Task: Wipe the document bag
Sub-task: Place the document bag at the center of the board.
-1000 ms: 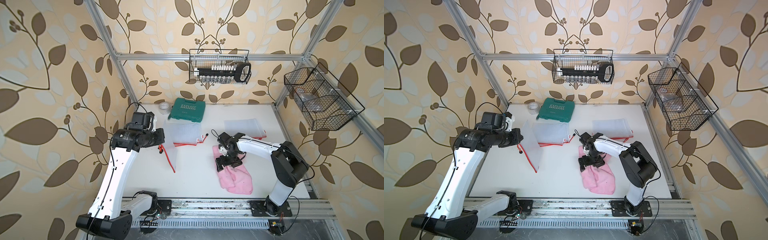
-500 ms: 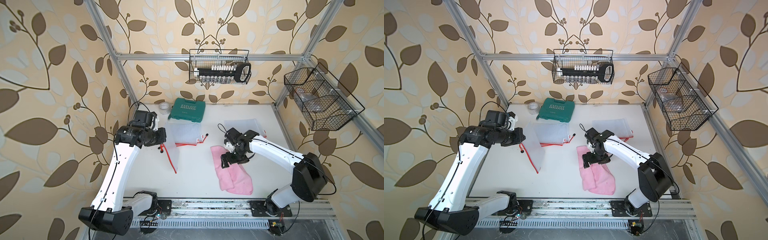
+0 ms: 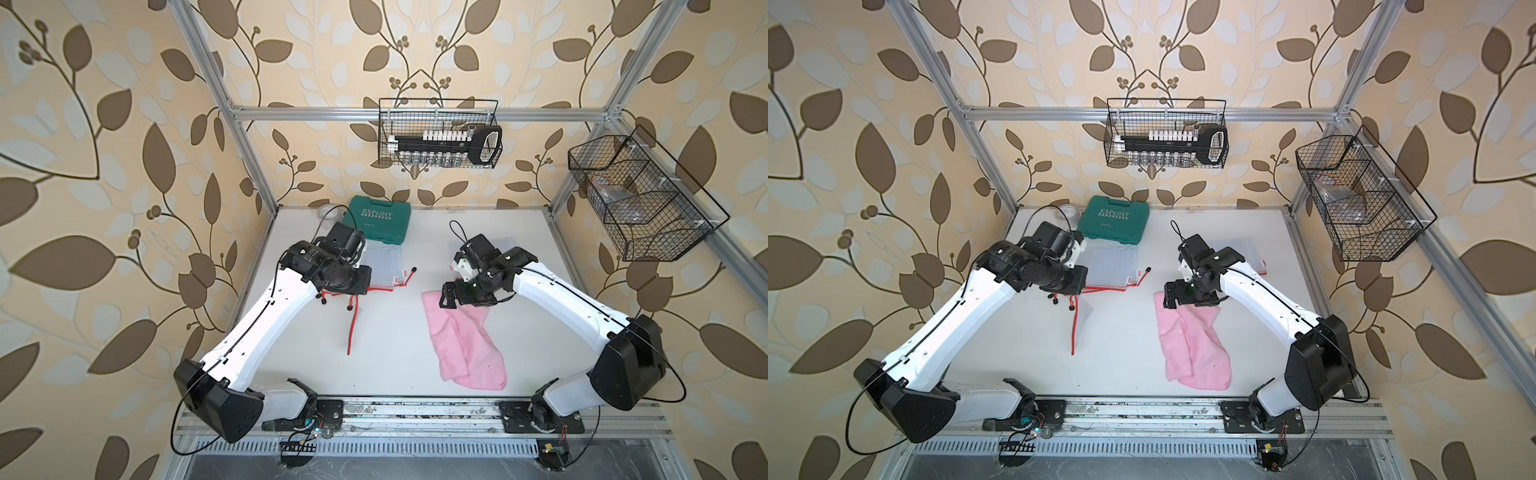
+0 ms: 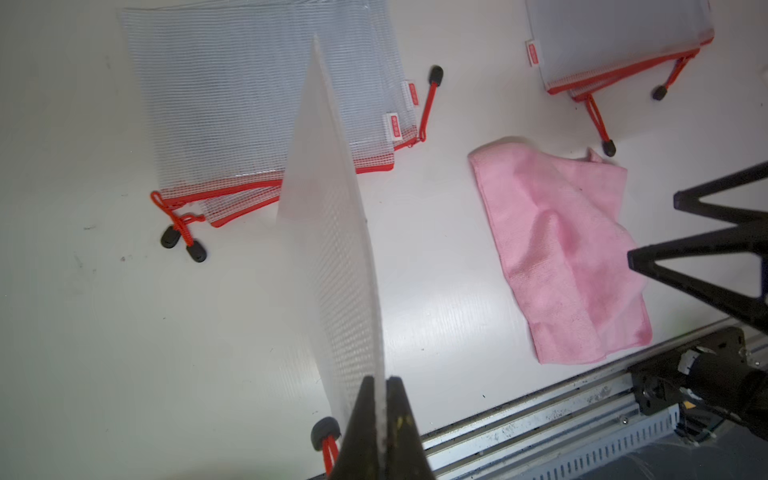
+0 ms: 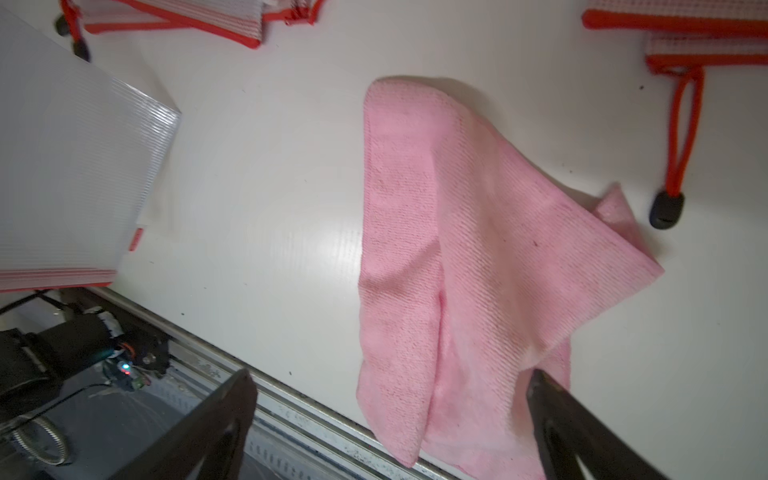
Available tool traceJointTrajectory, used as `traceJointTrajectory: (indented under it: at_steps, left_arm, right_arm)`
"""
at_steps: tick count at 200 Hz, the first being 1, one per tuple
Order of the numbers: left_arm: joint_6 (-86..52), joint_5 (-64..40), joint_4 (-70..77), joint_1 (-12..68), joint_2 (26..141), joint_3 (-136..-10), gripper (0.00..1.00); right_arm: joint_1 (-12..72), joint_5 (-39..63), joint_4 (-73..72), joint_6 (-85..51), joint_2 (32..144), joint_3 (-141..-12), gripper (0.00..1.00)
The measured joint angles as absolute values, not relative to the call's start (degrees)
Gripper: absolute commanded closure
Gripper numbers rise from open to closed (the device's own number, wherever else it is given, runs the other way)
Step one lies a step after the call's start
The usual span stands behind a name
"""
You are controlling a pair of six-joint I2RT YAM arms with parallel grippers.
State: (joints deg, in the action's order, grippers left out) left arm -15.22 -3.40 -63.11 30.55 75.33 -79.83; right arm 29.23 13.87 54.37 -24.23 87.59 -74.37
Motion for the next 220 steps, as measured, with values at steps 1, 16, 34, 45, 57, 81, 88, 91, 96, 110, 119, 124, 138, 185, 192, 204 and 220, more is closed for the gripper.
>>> traceJointTrajectory:
  at_steps: [1,16,34,45,57,81,88,91,96,110,119,124,138,185,192,204,220]
  left_arm:
    - [-15.25,-3.36,-63.0,30.72,75.37,-79.72,1.0]
    - [-16.93,-2.52,-60.82,33.85,76.49,-77.28,1.0]
    - [-18.96,-2.13,-57.89,36.64,77.28,-74.32,1.0]
    - [-20.34,-1.3,-56.21,38.19,77.52,-72.71,1.0]
    - [-21.63,-0.84,-54.52,39.51,77.6,-71.24,1.0]
    - [-23.35,-0.34,-51.88,41.12,77.73,-69.43,1.0]
    - [-23.86,-0.08,-51.24,41.36,77.82,-69.17,1.0]
    - [-24.14,0.03,-50.94,41.5,77.89,-69.04,1.0]
    - [-24.29,0.12,-50.63,41.69,78.0,-68.95,1.0]
    - [-24.71,0.21,-49.5,41.71,78.32,-68.69,1.0]
    - [-24.88,0.19,-48.9,41.71,78.54,-68.53,1.0]
    - [-24.97,0.21,-48.62,41.71,78.67,-68.47,1.0]
    - [-25.12,0.19,-47.97,41.71,79.13,-68.47,1.0]
    - [-25.45,0.03,-46.28,42.09,79.5,-68.14,1.0]
    - [-25.5,0.01,-46.17,42.09,79.53,-68.14,1.0]
    - [-25.52,-0.01,-45.91,42.09,79.59,-68.12,1.0]
    - [-25.54,-0.05,-45.63,42.09,79.59,-68.03,1.0]
  right_arm:
    - [29.21,14.02,54.28,-24.38,87.68,-74.5,0.06]
    - [28.82,18.17,51.83,-26.46,90.17,-77.62,0.06]
    - [28.73,23.03,48.36,-29.56,93.58,-80.82,0.07]
    - [28.73,25.47,45.95,-31.73,95.33,-81.73,0.08]
    - [28.75,27.75,43.59,-34.22,97.08,-82.24,0.09]
    - [28.99,31.7,38.96,-39.09,100.53,-82.46,0.1]
    - [29.28,32.49,37.91,-40.38,101.62,-82.65,0.1]
    - [29.54,32.93,37.32,-40.99,102.21,-82.74,0.1]
    - [29.89,33.41,36.62,-41.78,102.91,-82.89,0.1]
    - [31.22,34.94,34.83,-43.9,104.84,-83.66,0.13]
    - [32.25,35.88,33.52,-45.23,105.95,-84.29,0.14]
    - [32.84,36.32,32.88,-45.67,106.48,-84.51,0.16]
    - [34.35,37.3,31.33,-46.89,107.55,-84.9,0.23]
    - [36.29,39.66,29.74,-48.82,109.65,-85.89,0.7]
    - [36.25,39.88,29.74,-48.88,109.71,-85.95,0.75]
    - [36.18,40.29,29.65,-48.56,109.71,-86.06,0.85]
    - [36.21,40.88,29.41,-48.88,109.86,-86.28,1.0]
